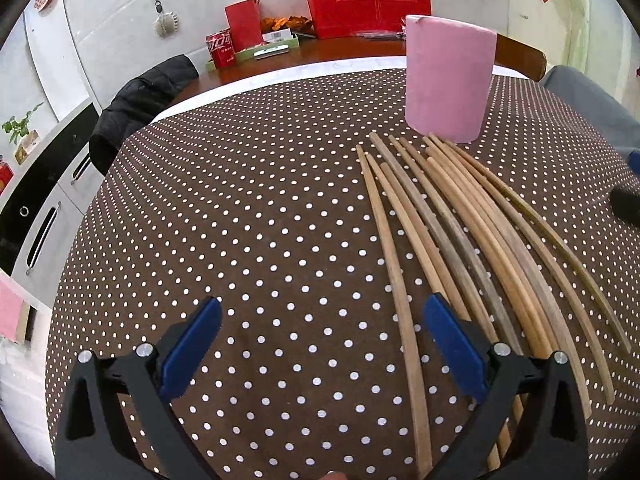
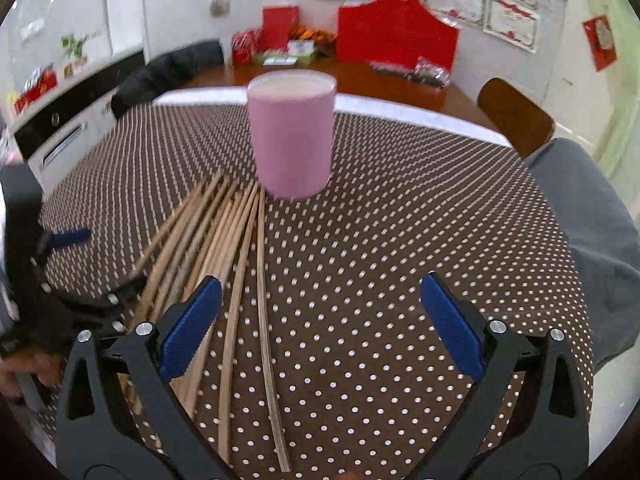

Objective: Organize utensils
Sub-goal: 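Move the right gripper down to a wooden chopstick in the pile, then grasp one chopstick with the right gripper and lift it upright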

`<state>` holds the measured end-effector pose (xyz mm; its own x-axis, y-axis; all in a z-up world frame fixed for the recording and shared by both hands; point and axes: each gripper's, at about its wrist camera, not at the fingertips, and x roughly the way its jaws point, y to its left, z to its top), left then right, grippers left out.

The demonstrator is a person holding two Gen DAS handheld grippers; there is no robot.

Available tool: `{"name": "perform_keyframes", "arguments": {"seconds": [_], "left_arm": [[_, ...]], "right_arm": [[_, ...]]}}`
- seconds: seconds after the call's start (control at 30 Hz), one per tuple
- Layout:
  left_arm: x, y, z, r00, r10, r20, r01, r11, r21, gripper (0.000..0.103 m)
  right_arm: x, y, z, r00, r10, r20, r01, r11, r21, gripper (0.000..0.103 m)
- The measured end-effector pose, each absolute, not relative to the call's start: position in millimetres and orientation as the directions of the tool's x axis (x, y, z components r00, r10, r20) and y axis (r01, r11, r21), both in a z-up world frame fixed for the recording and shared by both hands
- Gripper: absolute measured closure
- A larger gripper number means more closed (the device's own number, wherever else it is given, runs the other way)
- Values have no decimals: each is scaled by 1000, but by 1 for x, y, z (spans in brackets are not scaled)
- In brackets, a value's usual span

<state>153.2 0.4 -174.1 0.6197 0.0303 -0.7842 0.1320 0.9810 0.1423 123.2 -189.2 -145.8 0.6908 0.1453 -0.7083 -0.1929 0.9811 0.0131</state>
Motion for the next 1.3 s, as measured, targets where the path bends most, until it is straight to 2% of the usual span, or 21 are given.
{"name": "perform_keyframes", "arguments": {"seconds": [0.03, 0.1, 0.2, 0.53, 0.63, 0.8, 0.83, 0.9, 0.97, 1.0, 1.03, 1.3], "left_arm": [[152, 1, -174, 620, 31, -784, 129, 982, 141, 4], [154, 2, -174, 620, 30, -784, 130, 982, 141, 4], [153, 2, -173, 623, 37, -781, 128, 981, 148, 4], [150, 6, -174, 618, 27, -786, 123, 984, 130, 4], [151, 6, -174, 617, 24, -787, 126, 984, 128, 4], [160, 4, -174, 606, 12, -796, 137, 983, 119, 4], [162, 4, -173, 600, 5, -800, 141, 984, 112, 8], [166, 2, -171, 581, -49, -812, 171, 983, 63, 26], [169, -1, -167, 569, -88, -817, 195, 980, 30, 63], [169, -3, -166, 568, -84, -818, 197, 980, 36, 70], [171, -5, -166, 564, -88, -821, 203, 979, 35, 75], [185, -12, -167, 551, -68, -832, 195, 980, 50, 75]], "right_arm": [[126, -188, -151, 679, 130, -722, -196, 981, -8, 20], [133, -186, -159, 660, 103, -744, -207, 977, -48, 33], [136, -185, -171, 629, 119, -768, -226, 973, -34, 42], [149, -175, -195, 605, 114, -788, -266, 962, -65, 48], [157, -177, -196, 600, 148, -787, -273, 962, -28, 63], [165, -169, -195, 594, 157, -789, -283, 959, -22, 95], [166, -170, -194, 591, 165, -790, -285, 958, -13, 96], [167, -174, -195, 584, 190, -789, -289, 957, 16, 96], [168, -182, -196, 571, 227, -789, -293, 954, 62, 97], [170, -185, -196, 568, 236, -789, -293, 953, 75, 97], [167, -185, -197, 566, 239, -789, -292, 953, 79, 97], [180, -172, -199, 549, 186, -815, -310, 951, 8, 96]]}}
